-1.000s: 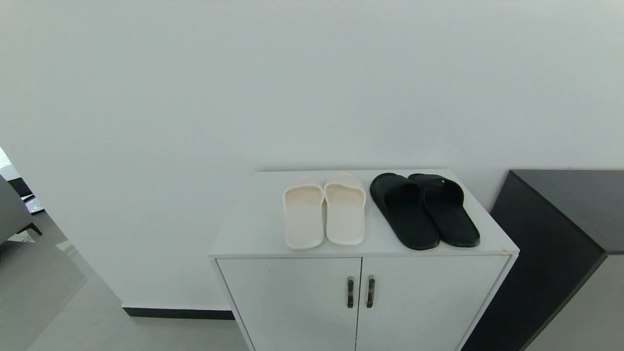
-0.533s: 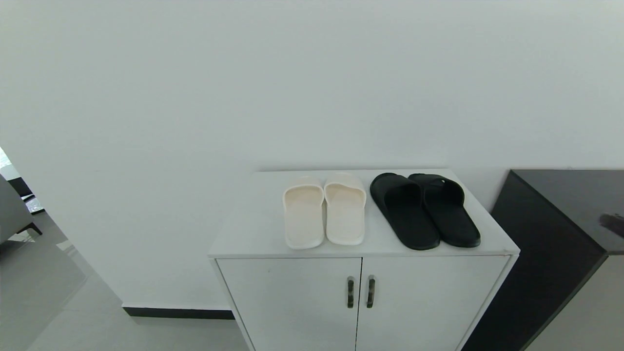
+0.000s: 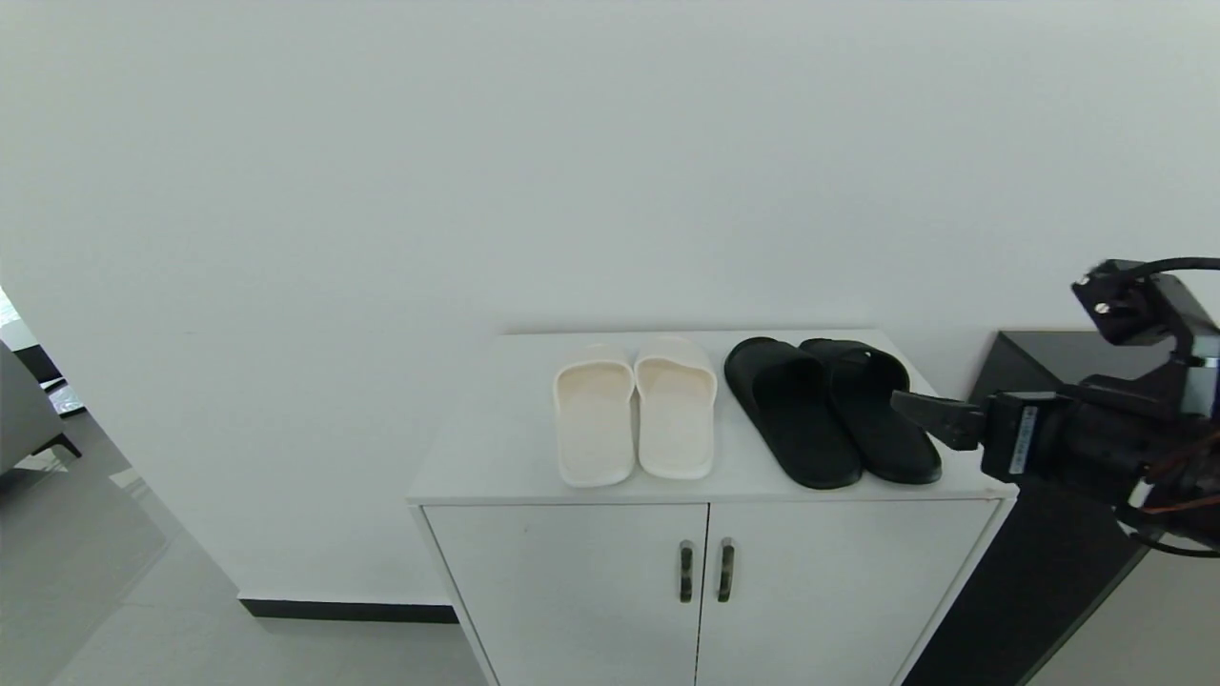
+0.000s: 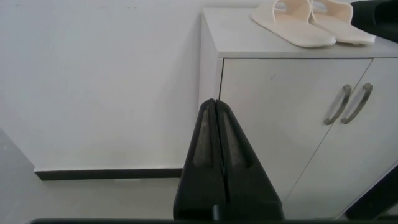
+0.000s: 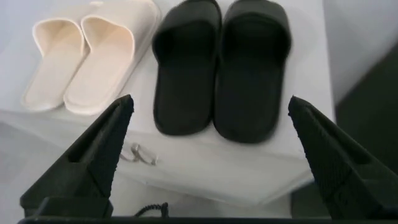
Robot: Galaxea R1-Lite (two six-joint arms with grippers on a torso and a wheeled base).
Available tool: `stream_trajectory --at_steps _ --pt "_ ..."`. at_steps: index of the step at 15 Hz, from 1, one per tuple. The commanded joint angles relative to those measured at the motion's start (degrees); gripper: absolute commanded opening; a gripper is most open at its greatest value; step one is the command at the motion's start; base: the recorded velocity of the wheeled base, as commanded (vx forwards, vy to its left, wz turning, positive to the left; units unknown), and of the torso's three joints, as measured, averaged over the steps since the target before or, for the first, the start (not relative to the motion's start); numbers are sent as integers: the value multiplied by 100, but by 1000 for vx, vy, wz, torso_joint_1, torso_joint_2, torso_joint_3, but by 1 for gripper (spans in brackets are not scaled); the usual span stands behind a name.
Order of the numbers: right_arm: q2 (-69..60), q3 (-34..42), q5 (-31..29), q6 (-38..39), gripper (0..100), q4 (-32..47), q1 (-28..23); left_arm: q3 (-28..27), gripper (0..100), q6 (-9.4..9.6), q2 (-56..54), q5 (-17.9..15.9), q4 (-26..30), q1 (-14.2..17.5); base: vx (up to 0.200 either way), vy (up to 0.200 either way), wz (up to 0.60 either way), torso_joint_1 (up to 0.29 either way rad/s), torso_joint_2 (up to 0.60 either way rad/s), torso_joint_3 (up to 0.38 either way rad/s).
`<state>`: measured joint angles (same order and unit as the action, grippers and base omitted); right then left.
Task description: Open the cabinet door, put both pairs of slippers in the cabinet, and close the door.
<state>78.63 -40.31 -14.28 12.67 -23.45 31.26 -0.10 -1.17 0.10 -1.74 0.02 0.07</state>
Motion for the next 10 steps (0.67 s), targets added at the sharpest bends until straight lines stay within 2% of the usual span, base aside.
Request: stream_trajectory --at_steps 1,4,10 --pt "1102 -38 -207 -36 100 -819 21 1 0 3 -1 -1 -2 1 0 0 0 0 0 0" --pt "1963 -222 -612 -238 100 -1487 21 1 0 3 -1 -1 -2 1 0 0 0 0 0 0" --pt "2939 -1119 -805 -309 100 -1513 21 10 0 3 -1 -1 -2 1 0 0 0 0 0 0"
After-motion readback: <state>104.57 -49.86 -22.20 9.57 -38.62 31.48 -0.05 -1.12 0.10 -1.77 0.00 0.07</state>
